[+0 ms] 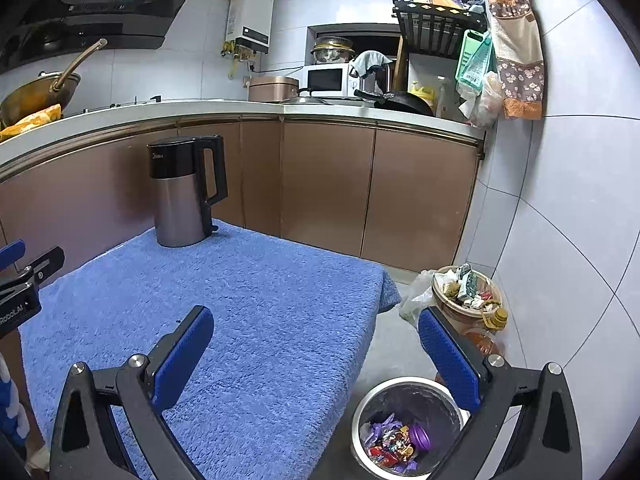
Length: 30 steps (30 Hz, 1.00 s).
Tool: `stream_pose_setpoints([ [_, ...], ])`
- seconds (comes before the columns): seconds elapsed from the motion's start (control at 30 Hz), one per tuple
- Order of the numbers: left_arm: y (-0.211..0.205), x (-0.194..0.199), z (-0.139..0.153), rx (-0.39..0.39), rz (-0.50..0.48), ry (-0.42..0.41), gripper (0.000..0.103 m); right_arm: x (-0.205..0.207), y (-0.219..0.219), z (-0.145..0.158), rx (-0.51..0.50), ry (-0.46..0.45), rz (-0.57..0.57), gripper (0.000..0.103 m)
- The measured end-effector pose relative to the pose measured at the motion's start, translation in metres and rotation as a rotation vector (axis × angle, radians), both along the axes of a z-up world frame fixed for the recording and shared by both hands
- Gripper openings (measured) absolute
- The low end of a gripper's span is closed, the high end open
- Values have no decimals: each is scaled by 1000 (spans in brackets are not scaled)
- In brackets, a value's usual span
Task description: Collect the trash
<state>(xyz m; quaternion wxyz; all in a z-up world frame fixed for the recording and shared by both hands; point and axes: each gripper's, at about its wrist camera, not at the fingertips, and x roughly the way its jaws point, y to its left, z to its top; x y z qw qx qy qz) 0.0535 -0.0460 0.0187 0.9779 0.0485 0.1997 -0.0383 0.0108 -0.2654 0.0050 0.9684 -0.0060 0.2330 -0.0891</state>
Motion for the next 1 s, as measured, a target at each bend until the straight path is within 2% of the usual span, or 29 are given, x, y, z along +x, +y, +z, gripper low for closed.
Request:
stream_pose_setpoints([
  [1.0,-7,6,-9,35,9,3,80,-6,-18,-4,4,-15,-41,103],
])
